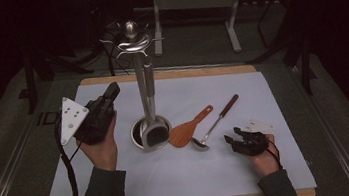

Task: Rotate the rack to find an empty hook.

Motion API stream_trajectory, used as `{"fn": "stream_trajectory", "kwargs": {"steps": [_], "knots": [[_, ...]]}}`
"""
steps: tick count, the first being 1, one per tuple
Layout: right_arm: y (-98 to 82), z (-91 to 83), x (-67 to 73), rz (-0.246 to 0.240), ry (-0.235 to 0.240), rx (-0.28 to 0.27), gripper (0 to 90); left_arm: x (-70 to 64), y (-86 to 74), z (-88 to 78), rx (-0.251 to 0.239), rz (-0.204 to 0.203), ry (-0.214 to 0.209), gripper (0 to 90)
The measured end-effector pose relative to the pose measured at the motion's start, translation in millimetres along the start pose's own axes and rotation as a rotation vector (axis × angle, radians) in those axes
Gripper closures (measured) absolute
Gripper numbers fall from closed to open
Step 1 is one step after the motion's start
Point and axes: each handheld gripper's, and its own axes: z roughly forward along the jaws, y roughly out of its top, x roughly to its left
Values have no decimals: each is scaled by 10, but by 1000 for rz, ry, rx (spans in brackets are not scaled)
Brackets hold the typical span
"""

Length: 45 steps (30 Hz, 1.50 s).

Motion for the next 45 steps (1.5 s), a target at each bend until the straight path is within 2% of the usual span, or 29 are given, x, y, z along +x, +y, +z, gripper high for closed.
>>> {"fn": "stream_trajectory", "kwargs": {"steps": [5,9,16,18,25,38,45], "knots": [[-48,19,-30,27,7,-17,484,-19,94,100,-17,8,-3,900],[-97,53,-56,34,8,-9,484,-47,154,159,-31,11,-12,900],[-115,57,-79,52,16,-18,485,-98,204,222,-58,15,-29,900],[-119,57,-84,60,19,-22,484,-121,219,230,-63,25,-28,900],[-124,59,-88,62,24,-24,484,-126,316,222,-98,23,-24,900],[-126,58,-91,63,27,-25,481,-133,368,241,-100,43,-30,900],[-127,56,-92,62,29,-26,481,-128,412,239,-107,62,-13,900]]}}
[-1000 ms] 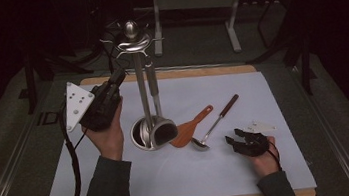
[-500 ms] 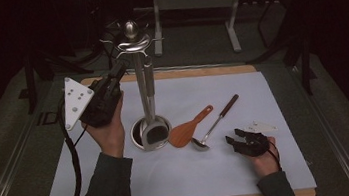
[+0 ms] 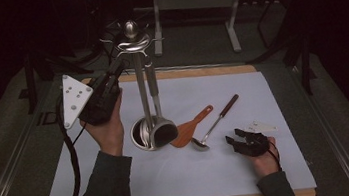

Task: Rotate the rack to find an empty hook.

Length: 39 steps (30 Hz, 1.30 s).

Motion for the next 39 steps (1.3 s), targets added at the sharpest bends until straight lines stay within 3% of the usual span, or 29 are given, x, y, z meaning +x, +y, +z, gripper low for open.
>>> {"fn": "stream_trajectory", "kwargs": {"steps": [17,25,32,39], "knots": [[0,0,-2,1,2,0,481,205,16,49,28,-4,60,900],[-1,-1,-2,4,3,-1,482,283,11,123,43,13,93,900],[0,-1,-5,3,4,-2,481,346,26,216,55,-12,108,900],[-1,-2,-5,3,4,-2,482,394,53,316,87,-3,116,900]]}}
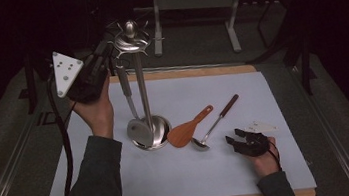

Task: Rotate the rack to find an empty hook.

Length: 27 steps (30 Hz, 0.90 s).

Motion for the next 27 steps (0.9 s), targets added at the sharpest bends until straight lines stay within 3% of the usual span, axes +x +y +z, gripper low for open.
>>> {"fn": "stream_trajectory", "kwargs": {"steps": [9,21,27], "knots": [[0,1,-1,0,1,-1,482,19,17,67,19,3,7,900],[-1,0,0,2,2,0,482,77,28,-9,32,13,7,900],[0,4,7,-6,0,2,481,95,4,-50,78,32,-30,899]]}}
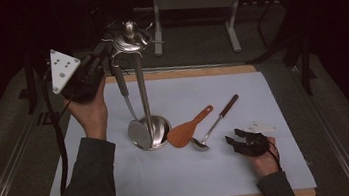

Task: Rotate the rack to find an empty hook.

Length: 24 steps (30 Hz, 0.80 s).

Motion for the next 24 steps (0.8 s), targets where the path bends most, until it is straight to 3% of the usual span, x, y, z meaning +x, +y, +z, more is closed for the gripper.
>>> {"fn": "stream_trajectory", "kwargs": {"steps": [7,11,14,24], "knots": [[2,7,16,-12,-7,7,481,81,-81,-70,40,-1,-17,897],[4,12,27,-23,-11,12,481,136,-166,-137,72,23,-34,898],[4,14,27,-24,-11,13,481,206,-273,-186,104,28,-34,897],[6,20,37,-33,-15,21,481,363,-754,-293,202,-16,-18,886]]}}
